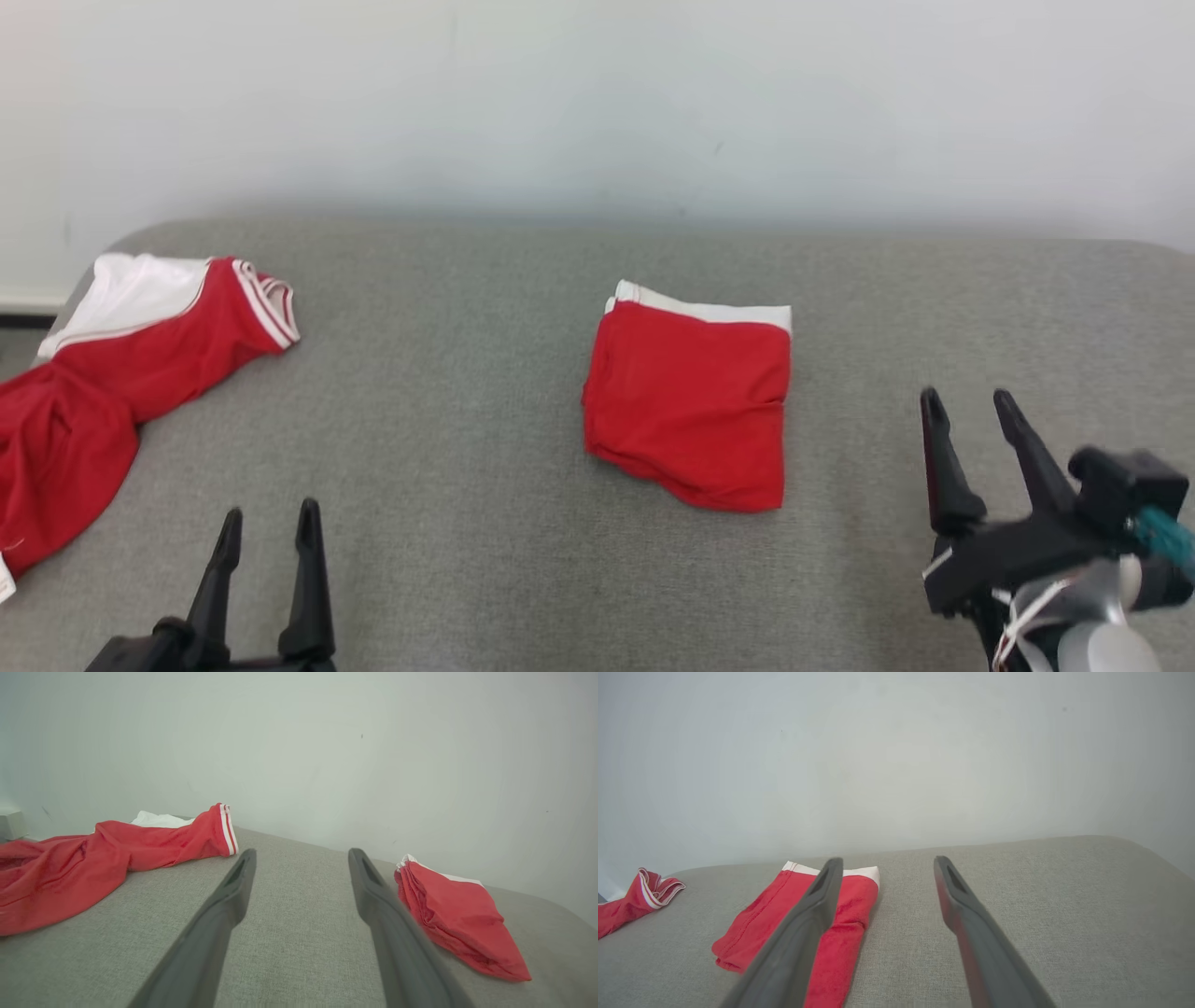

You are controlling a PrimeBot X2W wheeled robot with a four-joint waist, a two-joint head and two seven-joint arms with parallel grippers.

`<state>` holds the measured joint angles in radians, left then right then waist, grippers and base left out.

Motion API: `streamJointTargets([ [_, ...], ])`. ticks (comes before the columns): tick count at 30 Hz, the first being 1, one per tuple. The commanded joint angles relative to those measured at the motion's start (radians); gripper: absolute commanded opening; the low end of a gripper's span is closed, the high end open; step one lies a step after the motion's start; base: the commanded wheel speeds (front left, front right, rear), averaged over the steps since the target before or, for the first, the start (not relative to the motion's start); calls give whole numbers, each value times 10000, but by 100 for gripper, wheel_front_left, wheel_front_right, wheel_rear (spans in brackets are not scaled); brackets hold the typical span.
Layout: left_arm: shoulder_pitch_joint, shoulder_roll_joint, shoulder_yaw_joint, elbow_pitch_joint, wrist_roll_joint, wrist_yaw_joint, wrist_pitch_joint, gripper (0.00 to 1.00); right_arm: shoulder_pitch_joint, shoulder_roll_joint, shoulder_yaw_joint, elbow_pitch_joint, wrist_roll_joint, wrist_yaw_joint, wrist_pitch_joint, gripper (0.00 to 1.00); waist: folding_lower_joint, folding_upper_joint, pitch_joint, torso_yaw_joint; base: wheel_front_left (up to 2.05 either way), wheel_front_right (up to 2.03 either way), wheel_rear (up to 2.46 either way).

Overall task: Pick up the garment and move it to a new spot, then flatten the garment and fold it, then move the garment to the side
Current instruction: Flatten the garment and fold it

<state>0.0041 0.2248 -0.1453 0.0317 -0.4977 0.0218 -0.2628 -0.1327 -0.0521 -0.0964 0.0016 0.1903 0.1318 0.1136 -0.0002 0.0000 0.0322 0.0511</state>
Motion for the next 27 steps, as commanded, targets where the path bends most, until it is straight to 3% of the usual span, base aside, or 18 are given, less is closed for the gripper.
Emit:
streamJointTargets([
  [1,207,-47,160,70,95,-82,-39,100,248,22,-5,89,71,-23,-304,100,2,0,-385,-418,0,0,0],
  [10,663,-481,843,833,744,-696,-40,100,899,23,45,1313,-29,-23,-1790,100,2,0,-684,-922,0,0,0],
  [27,614,-802,1411,1960,1124,-1234,-40,100,563,19,499,2520,486,-23,-2090,100,2,0,-689,-1141,0,0,0],
])
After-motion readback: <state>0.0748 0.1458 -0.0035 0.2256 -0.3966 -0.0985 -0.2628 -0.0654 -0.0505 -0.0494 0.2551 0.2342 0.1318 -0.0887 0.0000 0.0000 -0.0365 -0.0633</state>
